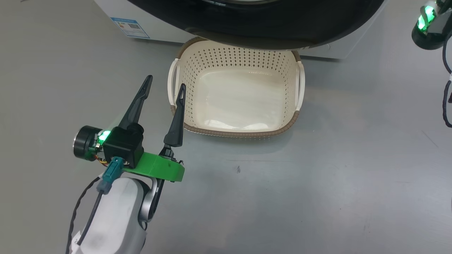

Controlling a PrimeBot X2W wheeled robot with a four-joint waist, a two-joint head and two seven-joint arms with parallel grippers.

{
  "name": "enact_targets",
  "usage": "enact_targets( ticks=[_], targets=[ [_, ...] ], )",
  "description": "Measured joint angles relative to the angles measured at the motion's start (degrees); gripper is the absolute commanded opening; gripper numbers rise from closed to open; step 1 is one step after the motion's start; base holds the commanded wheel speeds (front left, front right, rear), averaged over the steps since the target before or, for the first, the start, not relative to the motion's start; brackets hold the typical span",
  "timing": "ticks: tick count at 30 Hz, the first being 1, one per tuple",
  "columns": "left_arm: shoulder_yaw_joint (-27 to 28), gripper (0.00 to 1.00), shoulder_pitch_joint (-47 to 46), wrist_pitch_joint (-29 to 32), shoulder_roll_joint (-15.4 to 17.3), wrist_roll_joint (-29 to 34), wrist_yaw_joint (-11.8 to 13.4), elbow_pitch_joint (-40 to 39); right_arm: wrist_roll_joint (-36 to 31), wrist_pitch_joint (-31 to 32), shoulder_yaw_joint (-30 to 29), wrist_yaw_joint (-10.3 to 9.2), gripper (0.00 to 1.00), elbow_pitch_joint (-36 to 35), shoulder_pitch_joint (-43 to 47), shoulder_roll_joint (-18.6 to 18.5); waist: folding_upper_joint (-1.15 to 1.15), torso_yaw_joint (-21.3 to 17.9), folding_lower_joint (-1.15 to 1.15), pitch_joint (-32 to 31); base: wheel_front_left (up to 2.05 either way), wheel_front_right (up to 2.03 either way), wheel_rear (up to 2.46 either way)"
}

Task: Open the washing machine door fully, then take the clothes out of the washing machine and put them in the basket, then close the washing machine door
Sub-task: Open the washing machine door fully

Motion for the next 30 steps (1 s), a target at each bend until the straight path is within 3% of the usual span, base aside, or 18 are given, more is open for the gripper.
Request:
enact_targets(
  ticks=[11, 30],
  targets=[
    [0.64, 1.0, 0.23, 0.0, 0.0, 0.88, 0.0, 1.27, 1.16, 2.58, 0.73, 1.78, 0.0, 0.35, 4.59, 1.6, 0.0, -1.33, 0.0, -2.76, 0.0, 0.0, 0.0],
    [1.44, 1.0, 3.63, 0.0, 0.01, 1.1, -0.07, 3.15, 3.9, 5.23, 1.11, 2.99, 0.0, 0.46, 13.05, 6.12, 0.0, -3.36, 0.0, -8.62, 0.0, 0.0, 0.0]
  ],
)
